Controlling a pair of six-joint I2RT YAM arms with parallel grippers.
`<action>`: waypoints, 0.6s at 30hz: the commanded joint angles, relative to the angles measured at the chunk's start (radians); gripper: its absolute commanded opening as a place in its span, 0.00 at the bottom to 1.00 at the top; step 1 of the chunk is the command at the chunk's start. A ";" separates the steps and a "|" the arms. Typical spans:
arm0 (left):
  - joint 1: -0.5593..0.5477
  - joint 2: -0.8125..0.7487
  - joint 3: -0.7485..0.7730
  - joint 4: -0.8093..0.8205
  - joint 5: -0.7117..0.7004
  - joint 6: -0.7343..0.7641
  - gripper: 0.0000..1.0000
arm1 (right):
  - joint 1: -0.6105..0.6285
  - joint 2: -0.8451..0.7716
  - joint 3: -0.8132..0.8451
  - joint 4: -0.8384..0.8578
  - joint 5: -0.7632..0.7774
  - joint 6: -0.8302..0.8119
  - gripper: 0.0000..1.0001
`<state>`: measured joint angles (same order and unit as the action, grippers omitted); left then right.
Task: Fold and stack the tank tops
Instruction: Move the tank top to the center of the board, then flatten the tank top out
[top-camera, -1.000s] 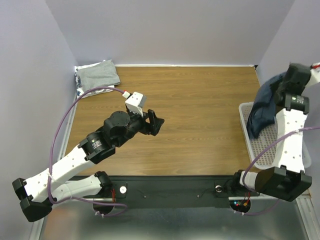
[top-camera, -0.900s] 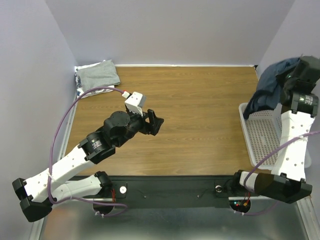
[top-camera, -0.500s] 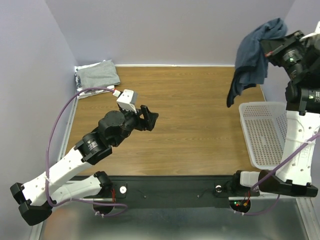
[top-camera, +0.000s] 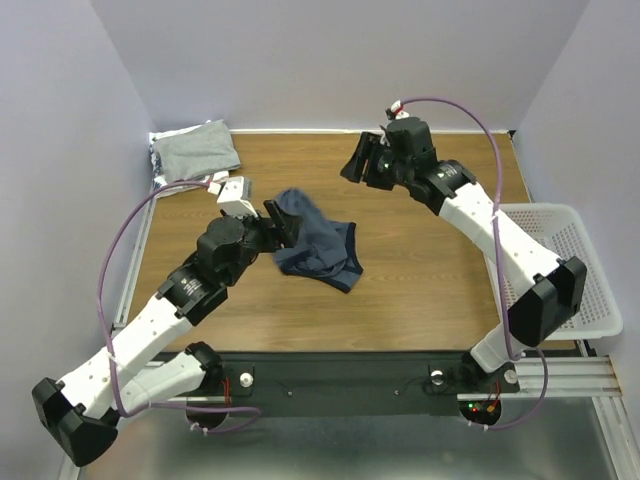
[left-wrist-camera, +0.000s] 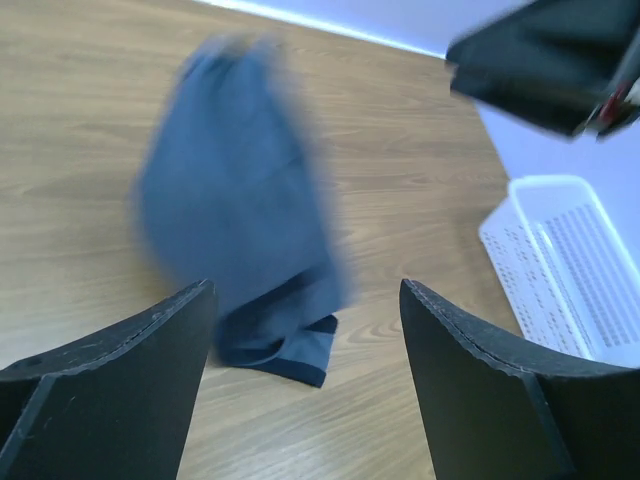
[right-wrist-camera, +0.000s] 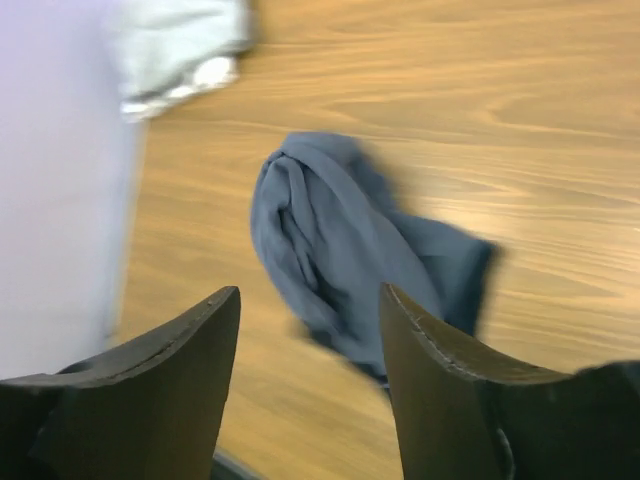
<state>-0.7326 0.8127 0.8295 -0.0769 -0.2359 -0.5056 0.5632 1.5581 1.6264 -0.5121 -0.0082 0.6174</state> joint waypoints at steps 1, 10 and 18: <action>0.076 0.003 -0.073 0.068 0.055 -0.076 0.85 | -0.016 -0.052 -0.031 0.050 0.171 -0.030 0.64; 0.142 0.011 -0.279 0.118 -0.075 -0.292 0.82 | 0.133 -0.035 -0.348 0.185 0.174 -0.054 0.63; 0.199 0.247 -0.264 0.276 -0.014 -0.269 0.80 | 0.236 0.175 -0.412 0.296 0.223 -0.018 0.59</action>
<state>-0.5426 0.9848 0.5278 0.0628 -0.2562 -0.7677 0.8032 1.6993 1.2118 -0.3164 0.1459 0.5880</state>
